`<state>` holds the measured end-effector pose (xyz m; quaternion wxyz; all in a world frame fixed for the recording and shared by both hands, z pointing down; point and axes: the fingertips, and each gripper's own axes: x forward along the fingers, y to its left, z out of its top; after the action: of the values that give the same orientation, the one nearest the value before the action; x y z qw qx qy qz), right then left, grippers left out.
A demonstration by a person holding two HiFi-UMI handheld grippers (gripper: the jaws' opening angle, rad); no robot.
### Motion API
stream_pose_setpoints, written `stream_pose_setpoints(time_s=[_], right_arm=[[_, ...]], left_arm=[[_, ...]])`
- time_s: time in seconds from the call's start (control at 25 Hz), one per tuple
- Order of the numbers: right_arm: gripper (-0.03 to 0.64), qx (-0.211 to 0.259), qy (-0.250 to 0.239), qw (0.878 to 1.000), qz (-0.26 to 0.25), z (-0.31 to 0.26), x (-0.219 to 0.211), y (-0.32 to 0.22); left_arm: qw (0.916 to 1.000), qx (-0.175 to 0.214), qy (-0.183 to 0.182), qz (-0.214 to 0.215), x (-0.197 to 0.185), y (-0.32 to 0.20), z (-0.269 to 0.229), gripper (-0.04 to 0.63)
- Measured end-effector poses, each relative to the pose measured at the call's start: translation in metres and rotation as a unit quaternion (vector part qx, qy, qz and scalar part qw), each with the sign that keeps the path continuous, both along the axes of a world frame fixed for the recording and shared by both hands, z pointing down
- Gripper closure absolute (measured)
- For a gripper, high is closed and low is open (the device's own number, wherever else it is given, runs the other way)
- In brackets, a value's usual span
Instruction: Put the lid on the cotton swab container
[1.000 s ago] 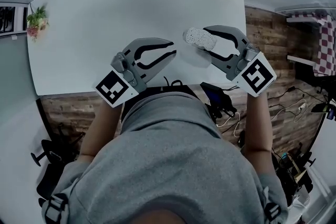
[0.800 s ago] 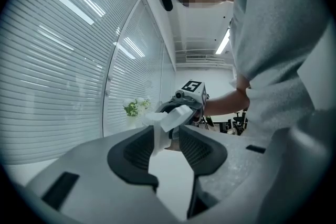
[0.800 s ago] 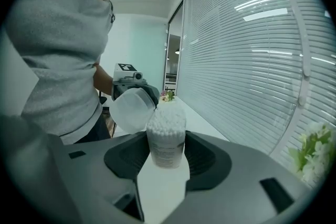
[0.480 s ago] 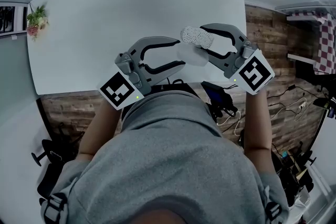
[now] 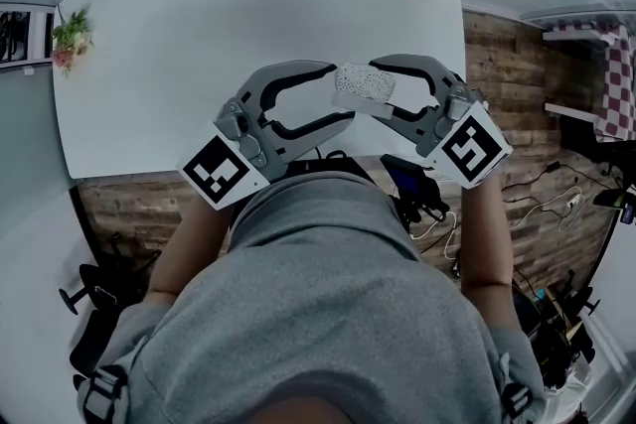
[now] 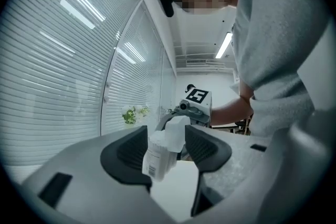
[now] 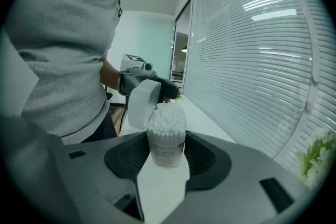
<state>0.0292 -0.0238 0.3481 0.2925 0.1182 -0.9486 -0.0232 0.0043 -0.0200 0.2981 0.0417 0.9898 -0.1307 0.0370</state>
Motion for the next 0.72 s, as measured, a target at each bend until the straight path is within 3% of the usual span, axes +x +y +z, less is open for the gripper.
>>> stream_pose_setpoints(time_s=[0.16,0.72], right_arm=[[0.4,0.007,0.003,1.0,-0.004,-0.003,-0.002,0.005],[0.4,0.055,0.034,0.997,-0.032,-0.001,-0.016,0.021]], left_arm=[[0.9992,-0.021,0.027,-0.018,0.001,-0.006,-0.008,0.369],[0.9985,-0.04,0.034,-0.013,0.011,-0.009,-0.014,0.368]])
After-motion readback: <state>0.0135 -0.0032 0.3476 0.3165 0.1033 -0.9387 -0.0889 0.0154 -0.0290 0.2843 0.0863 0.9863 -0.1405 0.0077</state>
